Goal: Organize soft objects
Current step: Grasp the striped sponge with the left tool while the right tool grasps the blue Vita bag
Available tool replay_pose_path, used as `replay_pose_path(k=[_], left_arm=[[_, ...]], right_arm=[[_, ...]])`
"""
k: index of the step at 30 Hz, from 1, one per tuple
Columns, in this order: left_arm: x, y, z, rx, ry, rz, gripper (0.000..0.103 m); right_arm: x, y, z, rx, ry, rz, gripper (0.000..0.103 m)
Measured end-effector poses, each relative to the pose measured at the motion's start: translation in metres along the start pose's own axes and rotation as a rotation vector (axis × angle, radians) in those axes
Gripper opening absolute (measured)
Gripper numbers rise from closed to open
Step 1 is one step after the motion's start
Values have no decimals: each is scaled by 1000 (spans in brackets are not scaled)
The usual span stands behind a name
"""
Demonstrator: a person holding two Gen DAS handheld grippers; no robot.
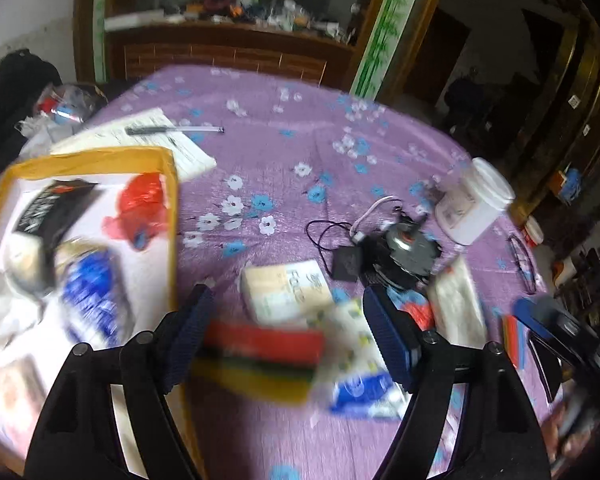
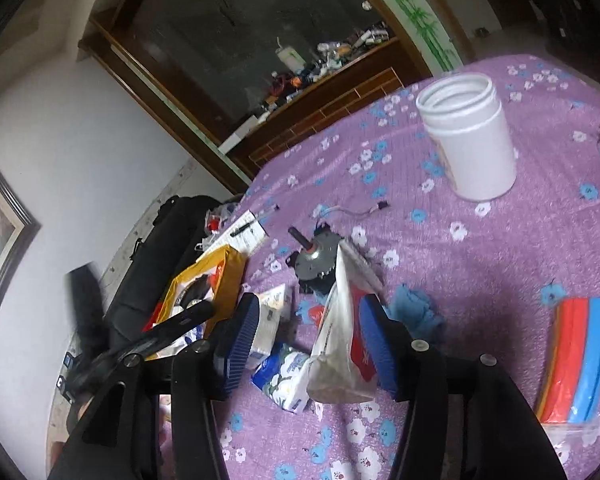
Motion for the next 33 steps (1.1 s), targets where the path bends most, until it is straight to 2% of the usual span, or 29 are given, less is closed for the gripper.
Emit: replay_pose_path(k=[1,5,7,8,10,11,12,13,15,16,18,20,22,25,30,33], left_arm=[[2,10,-3,11,10,30,77],[-9,34,-16,-25,55,153,77],[-20,25,-22,-60,77,144,77],[-27,18,-24,-86,77,145,77],[-50,2,-36,-210,86,180,77],[-61,-6,-45,-238,121,187,77],[-76,-18,-56,-250,188,171,77],[-90,-31,-64,-296,238,167,77],[-105,-57,-66,-384,248,137,77],[-107,-68,-63,-394,249,111,77],[-104,-85,-46,-375,217,67,77],[-99,-89,-31,-352,167,61,77],[-93,-86,-15,-299,112,76,77],[-94,-74,-10,-186,92,101,77],[-107,-59,-11,-32,138,96,77],[-112,-50,-20,-27,182,100,76]], right_arm=[[1,-2,1,3,-4,-3,55],[0,-3,1,21,10,8,55],[-1,-4,1,19,10,4,55],[0,-4,2,20,10,1,55],[0,-5,2,17,8,-6,55],[0,-6,2,18,9,-6,55],[0,-6,2,21,10,-6,55],[0,-7,2,22,11,-7,55],[0,-9,2,16,9,-14,55],[0,-11,3,12,7,-23,55],[1,-11,2,6,7,-31,55],[1,-11,1,7,13,-28,55],[0,-10,2,15,14,-22,55],[0,-10,5,14,1,-24,55],[0,-10,5,14,0,-28,55],[0,-10,6,20,0,-28,55]])
Point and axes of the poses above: each gripper's, at about its wrist camera, not at the fingertips, and y roughly the way its jaws point, z to its left, x to its top, the point moved 2 cm from there along y, roughly the way its jaws point, and after that the axes turned 12 degrees about x, right-handed, at the moved point
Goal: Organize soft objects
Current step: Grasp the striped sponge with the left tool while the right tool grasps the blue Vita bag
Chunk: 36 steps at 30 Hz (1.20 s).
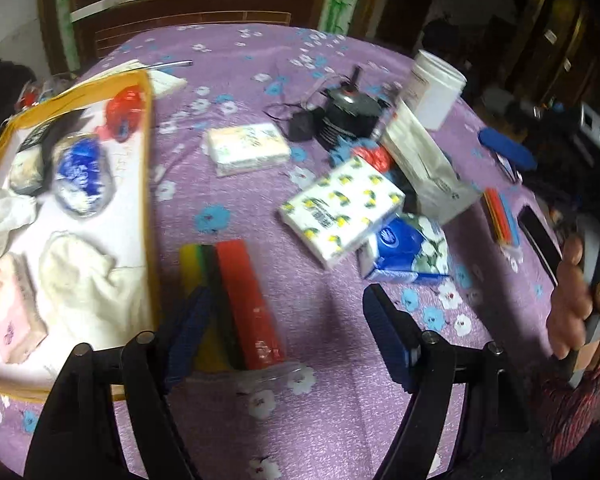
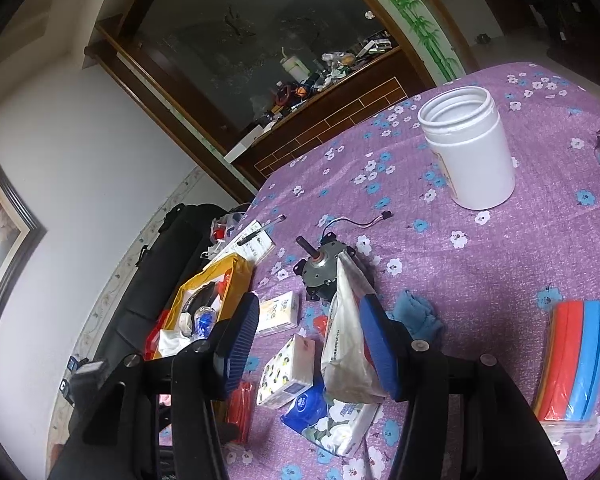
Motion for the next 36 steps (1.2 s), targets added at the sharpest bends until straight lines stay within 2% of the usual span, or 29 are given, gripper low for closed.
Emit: replay_pose_path(k=[3,7,8,10,13,15,17,20,24,27,29,31,32,33,34,36], left_arm=[[-1,8,-3,153,32,-18,76],[-6,20,-12,232,84,-25,76],[-6,23,-16,224,96,-25,77],[-9,21,-23,144,94,-32,78],[-11,11,-40,-96,131,-37,77],[-10,-4,-37,-187,104,-55,77],[-5,-17,-28,-190,76,-74,77],[1,-25,-13,-126,43,-77,78],[-9,-7,-21,-43,88,-7,78],[-20,11,-30,-28,87,53,78],[-24,23,-35,11,89,69,77],[-23,22,-39,31,96,31,77],[-24,21,-40,35,93,27,74],[-23,21,-40,38,88,6,66],[-21,21,-40,51,91,-15,48],[-20,21,-36,40,84,-30,42]], right_arm=[[0,-2,3,6,-7,-3,55],[0,-1,3,12,-7,-3,55],[0,-2,4,14,-6,-1,55],[-1,-2,5,18,-5,-2,55],[0,-4,6,16,-10,-9,55],[0,-4,6,18,-6,-12,55],[0,-4,5,16,-2,-12,55],[0,-3,5,21,-2,-9,55],[-1,-3,8,22,-11,-8,55],[-1,-3,7,20,-8,-10,55],[-1,-3,7,21,-7,-8,55],[-2,-2,8,31,-8,-1,55],[-2,-3,10,36,-12,3,55],[-2,-2,12,42,-19,10,55],[-3,0,15,52,-30,25,55],[-7,5,20,74,-49,64,56]])
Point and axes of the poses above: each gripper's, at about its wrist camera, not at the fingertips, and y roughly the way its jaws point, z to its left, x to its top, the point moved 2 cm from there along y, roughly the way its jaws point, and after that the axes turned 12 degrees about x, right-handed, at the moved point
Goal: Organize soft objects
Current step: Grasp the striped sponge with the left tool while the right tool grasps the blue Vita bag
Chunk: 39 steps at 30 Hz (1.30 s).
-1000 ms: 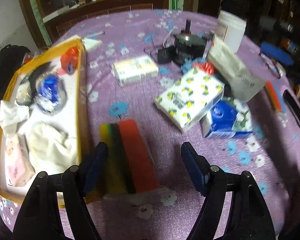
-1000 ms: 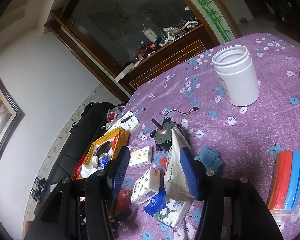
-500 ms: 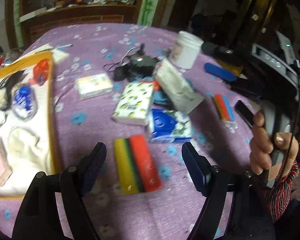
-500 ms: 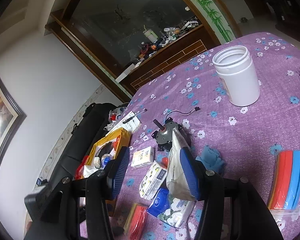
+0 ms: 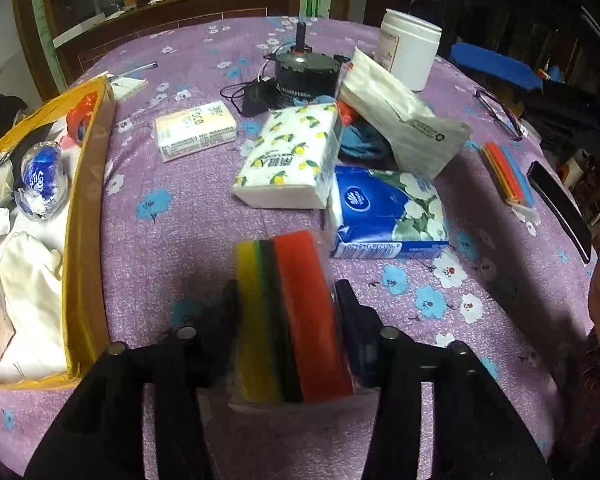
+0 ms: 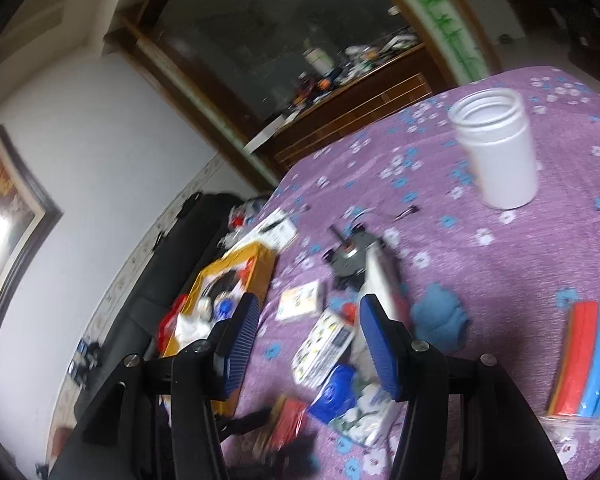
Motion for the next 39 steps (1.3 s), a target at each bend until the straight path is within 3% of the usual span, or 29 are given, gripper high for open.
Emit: replay_pose_path(k=[3,7,13,16,18,21,24,28,29,31,32,36,39], left_arm=[[-2,-1,11,-28,-33,-7,39],[-4,-5,20,8,-31,-27,39],[-5,-2,22,-6,-28,-27,39],[-5,-2,24,-17,-37,-26,39],[-5,-2,26,-20,-41,-25,39],[-4,-2,30,-16,-51,-24,39],[-5,-2,32,-18,-55,-23,39],[-5,-1,29,-3,-44,-28,39],[-5,-1,29,-5,-45,-28,39],[-5,-1,30,-8,-49,-30,39],[-5,-1,30,-10,-52,-31,39],[-4,-7,28,-22,-55,-57,39],[-2,-13,28,-35,-59,-81,39]], right_arm=[[-12,23,12,45,-55,133,62],[-33,57,16,30,-106,311,62],[-32,62,-15,-199,-118,307,62],[-36,66,-27,-183,-79,349,64],[-42,75,-32,-162,-55,431,65],[-49,79,-21,-137,-102,494,66],[-61,80,-4,-177,-225,550,77],[-79,90,2,-282,-342,619,77],[-83,90,2,-301,-373,618,76],[-84,88,4,-338,-411,619,60],[-83,86,4,-333,-406,618,59],[-76,77,16,-241,-401,575,57],[-63,64,29,-140,-388,480,57]])
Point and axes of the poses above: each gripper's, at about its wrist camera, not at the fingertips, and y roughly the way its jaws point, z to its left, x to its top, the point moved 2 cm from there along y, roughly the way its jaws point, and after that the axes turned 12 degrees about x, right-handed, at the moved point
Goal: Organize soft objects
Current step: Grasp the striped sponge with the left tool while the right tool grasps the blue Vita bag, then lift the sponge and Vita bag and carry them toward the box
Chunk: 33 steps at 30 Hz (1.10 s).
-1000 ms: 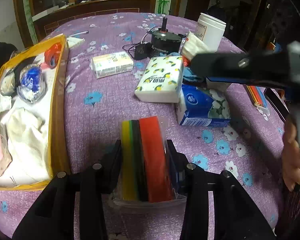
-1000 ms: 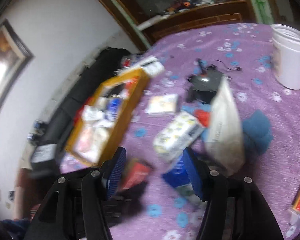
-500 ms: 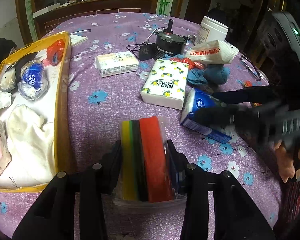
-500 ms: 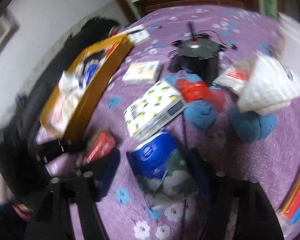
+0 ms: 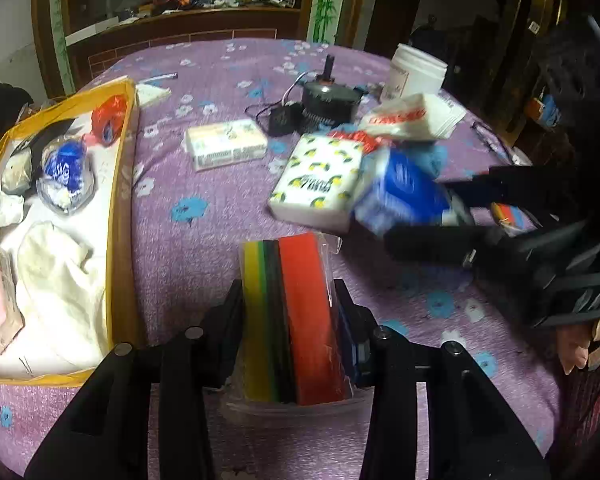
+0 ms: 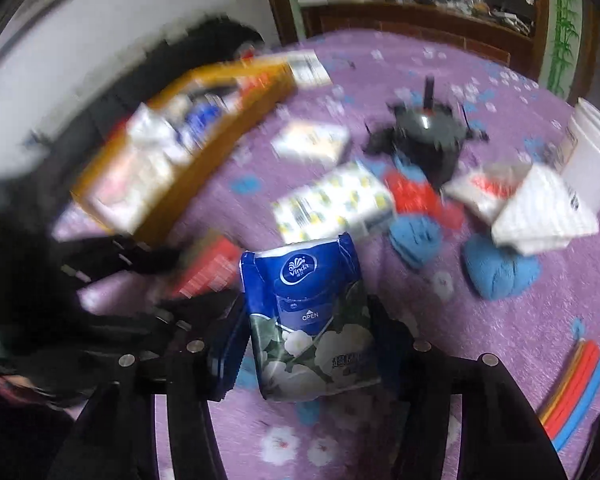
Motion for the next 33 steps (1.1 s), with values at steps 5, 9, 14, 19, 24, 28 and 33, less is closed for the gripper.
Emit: replay_pose_path(k=[5,9,14,19,24,28,33], left_arm=[[5,-9,-5,-8,3,-27,39],[7,-13,-10,-13,12,-38,39],[9,-16,-13,-14,16,-45,39],[10,-20,-12,-13,15,-52,39],[9,-23,-9,-13,10,-62,39],[9,-26,-7,-14,5,-69,39],[11,-33,-3,-10,-4,-79,39]], right_arm=[[11,-28,-4,33,51,-184,57],[14,-38,-8,43,97,-259,57],[17,-44,-12,47,131,-305,57],[18,-49,-16,59,151,-326,57],[17,-46,-18,63,161,-316,57],[17,-45,-18,62,160,-312,57],[16,-42,-17,62,161,-304,57]])
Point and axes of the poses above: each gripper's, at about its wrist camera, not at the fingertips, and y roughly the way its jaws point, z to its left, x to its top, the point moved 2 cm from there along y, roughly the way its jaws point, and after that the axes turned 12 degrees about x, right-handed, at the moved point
